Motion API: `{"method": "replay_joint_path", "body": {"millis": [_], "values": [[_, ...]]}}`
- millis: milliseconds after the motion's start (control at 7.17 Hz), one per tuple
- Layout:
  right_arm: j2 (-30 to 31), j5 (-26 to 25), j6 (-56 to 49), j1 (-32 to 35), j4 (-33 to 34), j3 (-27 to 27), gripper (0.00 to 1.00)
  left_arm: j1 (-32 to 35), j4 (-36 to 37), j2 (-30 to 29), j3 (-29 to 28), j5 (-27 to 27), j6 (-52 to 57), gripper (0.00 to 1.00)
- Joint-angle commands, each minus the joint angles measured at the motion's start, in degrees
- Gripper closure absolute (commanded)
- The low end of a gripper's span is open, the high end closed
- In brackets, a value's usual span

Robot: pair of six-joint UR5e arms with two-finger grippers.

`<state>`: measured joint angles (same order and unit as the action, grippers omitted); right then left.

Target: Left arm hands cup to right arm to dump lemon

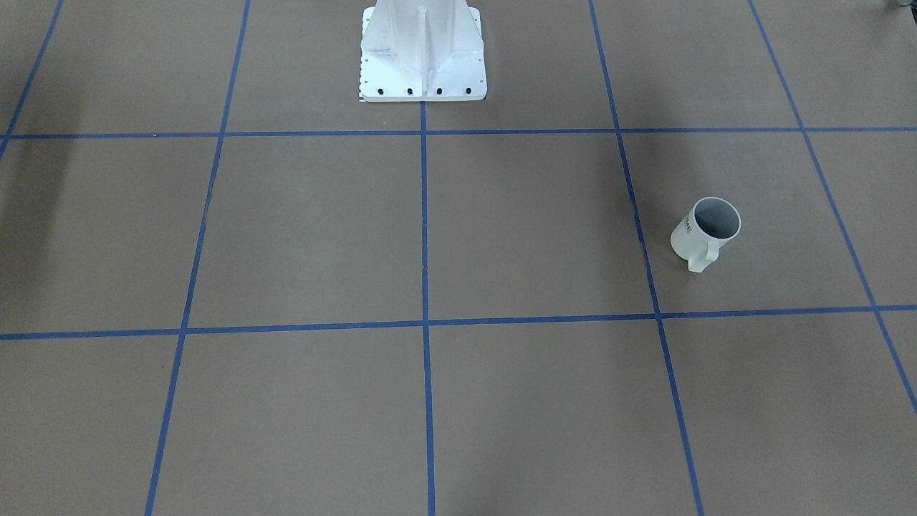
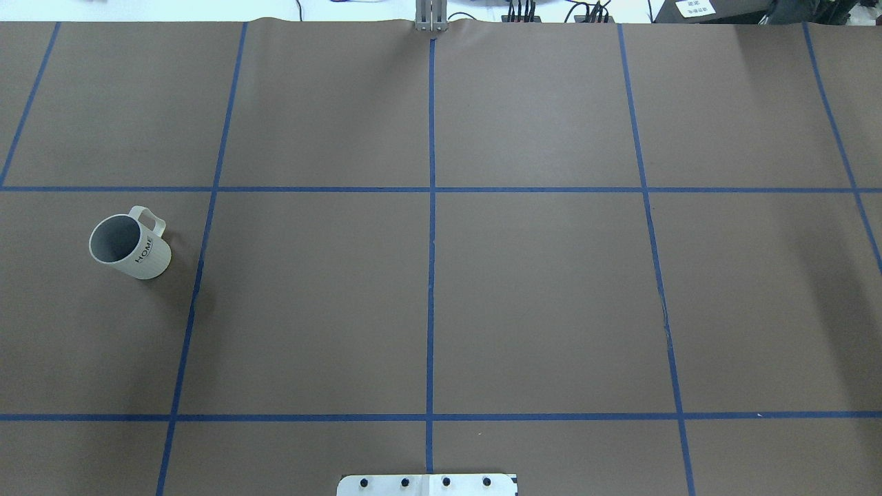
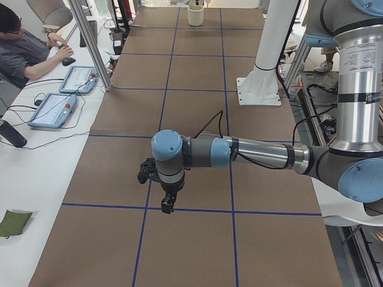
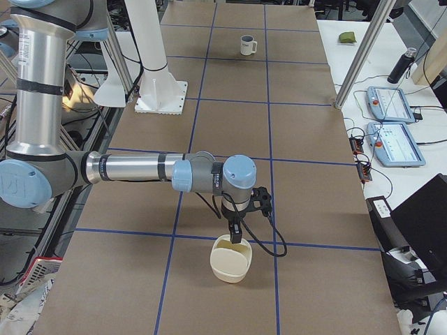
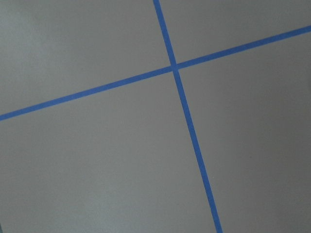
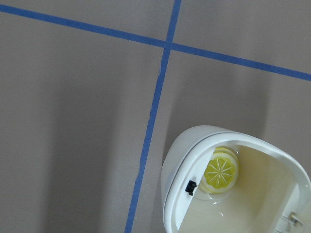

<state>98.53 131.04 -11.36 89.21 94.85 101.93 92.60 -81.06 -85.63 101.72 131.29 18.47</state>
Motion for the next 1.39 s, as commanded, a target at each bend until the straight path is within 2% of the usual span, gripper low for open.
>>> {"method": "replay_joint_path", "body": {"millis": [0,279,1255], "values": [[-0.01,0.0,0.02,0.0,-0.01,0.12,0.0,0.03,-0.68,0.11,-0.03,2.3,-0.28,0.0],[-0.09,0.0,-0.07,0.0,-0.01,0.2,0.0,-0.05,-4.26,0.02,-0.46,2.3,-4.05,0.0],[-0.01,0.0,0.11,0.0,-2.3,-0.32,0.0,0.03,-6.74,0.9,1.73,2.3,-3.44,0.0]]}}
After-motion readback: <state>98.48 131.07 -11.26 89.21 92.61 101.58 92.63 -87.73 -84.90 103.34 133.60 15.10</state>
